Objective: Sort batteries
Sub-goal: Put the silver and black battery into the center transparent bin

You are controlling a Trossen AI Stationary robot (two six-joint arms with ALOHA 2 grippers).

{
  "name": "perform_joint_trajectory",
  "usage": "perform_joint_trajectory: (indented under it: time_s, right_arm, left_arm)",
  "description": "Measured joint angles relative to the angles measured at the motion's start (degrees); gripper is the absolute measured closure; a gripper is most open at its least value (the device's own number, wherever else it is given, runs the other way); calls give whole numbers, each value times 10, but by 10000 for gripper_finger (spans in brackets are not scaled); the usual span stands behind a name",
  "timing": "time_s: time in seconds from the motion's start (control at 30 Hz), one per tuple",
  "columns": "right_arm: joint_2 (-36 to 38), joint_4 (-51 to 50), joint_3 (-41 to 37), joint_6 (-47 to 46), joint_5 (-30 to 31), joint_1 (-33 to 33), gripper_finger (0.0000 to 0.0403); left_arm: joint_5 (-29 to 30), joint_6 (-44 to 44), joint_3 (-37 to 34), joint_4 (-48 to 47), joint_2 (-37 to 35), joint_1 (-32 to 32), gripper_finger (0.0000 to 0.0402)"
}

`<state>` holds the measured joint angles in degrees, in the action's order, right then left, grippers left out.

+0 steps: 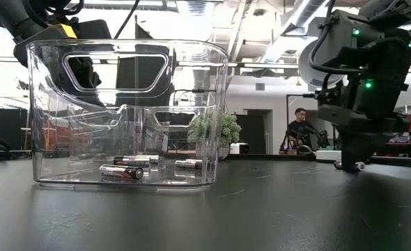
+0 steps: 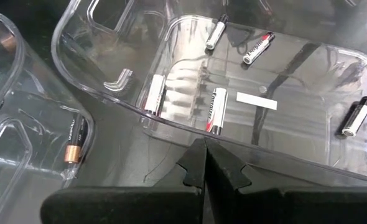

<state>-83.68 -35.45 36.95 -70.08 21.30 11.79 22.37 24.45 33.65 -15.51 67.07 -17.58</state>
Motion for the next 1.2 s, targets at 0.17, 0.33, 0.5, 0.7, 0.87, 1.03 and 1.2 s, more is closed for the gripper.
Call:
perform_joint_trajectory:
  time_s: [0.17, 0.33, 0.5, 0.7, 0.87, 1.03, 1.2]
  right_arm:
    - [0, 0, 0, 16, 0, 0, 338]
    - [1, 8, 0, 38, 1, 0, 386]
    - [-1, 62, 6, 89, 9, 0, 395]
    - [-1, 133, 35, 183, 27, 0, 396]
    - [-1, 225, 54, 308, 34, 1, 398]
    - [0, 354, 63, 449, 32, 7, 398]
    - [0, 440, 75, 568, 29, 25, 398]
  left_arm:
    - [1, 0, 0, 0, 0, 0, 400]
    - [1, 0, 0, 0, 0, 0, 400]
    - [1, 0, 0, 0, 0, 0, 400]
    - [1, 0, 0, 0, 0, 0, 400]
    - [1, 0, 0, 0, 0, 0, 400]
    - [1, 0, 0, 0, 0, 0, 400]
    - [1, 0, 0, 0, 0, 0, 400]
